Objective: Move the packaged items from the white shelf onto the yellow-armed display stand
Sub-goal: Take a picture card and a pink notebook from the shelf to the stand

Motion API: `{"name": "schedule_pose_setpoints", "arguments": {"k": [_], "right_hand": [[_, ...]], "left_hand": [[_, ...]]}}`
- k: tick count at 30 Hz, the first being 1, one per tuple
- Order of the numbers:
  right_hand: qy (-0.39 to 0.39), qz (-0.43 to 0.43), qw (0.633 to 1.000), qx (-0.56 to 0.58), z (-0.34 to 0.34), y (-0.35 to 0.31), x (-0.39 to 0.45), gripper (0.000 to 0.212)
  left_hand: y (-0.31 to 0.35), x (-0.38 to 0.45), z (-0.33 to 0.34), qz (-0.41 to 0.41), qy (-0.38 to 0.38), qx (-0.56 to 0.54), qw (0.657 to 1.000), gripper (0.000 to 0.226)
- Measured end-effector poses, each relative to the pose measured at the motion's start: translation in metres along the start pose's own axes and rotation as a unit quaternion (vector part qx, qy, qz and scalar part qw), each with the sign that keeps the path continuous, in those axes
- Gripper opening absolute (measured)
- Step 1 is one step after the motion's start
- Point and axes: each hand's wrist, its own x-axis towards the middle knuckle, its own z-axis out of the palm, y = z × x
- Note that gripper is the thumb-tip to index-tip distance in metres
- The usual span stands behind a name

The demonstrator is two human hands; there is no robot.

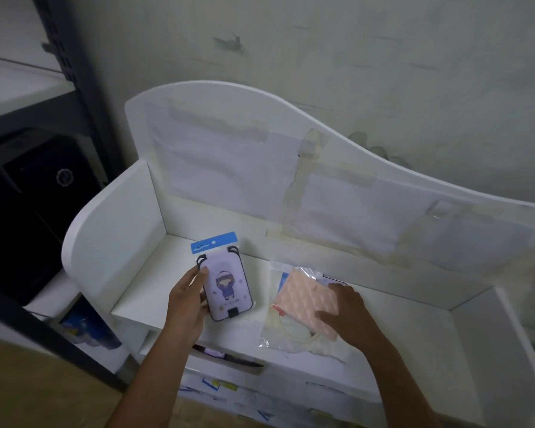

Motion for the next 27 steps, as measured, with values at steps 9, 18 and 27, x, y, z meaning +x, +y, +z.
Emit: {"name": "schedule_pose_setpoints", "arguments": {"k": [9,18,27], "right_hand": [[0.032,0.028,0.993,-0.111,0.006,-0.006,-0.003,0.097],[0.102,0.076,0.983,-0.134,-0.007,-0.006,-0.009,0.068],[0.048,0.111,0.992,0.043,-0.035,0.007,-0.038,0.012]], "left_hand": [[0.0,-0.013,-0.012,-0.006,-0.033,0.018,0.999,0.037],[-0.004,-0.013,-0.019,-0.054,-0.059,0.019,0.997,0.038],[-0.006,-0.024,0.011,-0.054,-0.12,-0.004,0.991,0.043]]}}
